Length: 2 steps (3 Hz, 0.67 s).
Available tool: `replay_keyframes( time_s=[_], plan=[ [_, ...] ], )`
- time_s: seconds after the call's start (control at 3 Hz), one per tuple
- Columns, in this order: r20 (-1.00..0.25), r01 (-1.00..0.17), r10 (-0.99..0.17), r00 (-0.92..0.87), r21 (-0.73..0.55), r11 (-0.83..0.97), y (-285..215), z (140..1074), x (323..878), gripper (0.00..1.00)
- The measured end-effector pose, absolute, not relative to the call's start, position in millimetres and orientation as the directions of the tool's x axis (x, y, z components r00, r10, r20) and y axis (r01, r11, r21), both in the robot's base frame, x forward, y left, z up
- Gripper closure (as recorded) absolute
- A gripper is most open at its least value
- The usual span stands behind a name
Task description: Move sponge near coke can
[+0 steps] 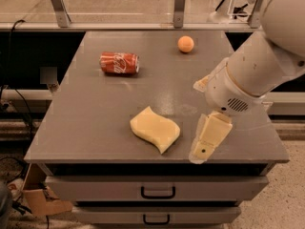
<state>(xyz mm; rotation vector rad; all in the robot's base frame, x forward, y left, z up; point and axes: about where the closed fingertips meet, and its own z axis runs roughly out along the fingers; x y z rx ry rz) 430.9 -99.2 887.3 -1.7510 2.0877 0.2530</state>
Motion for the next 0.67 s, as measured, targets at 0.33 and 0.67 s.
replay_keyframes(
  time_s=[0.33, 0.67],
  plan=[
    [-0.419, -0.985, -0.904, -0.08, -0.103, 0.135, -75.5, 873.4, 442.4, 0.0],
    [-0.404, -0.99, -0.913, -0.061, -0.09, 0.106, -56.3, 856.1, 450.4, 0.0]
  ],
)
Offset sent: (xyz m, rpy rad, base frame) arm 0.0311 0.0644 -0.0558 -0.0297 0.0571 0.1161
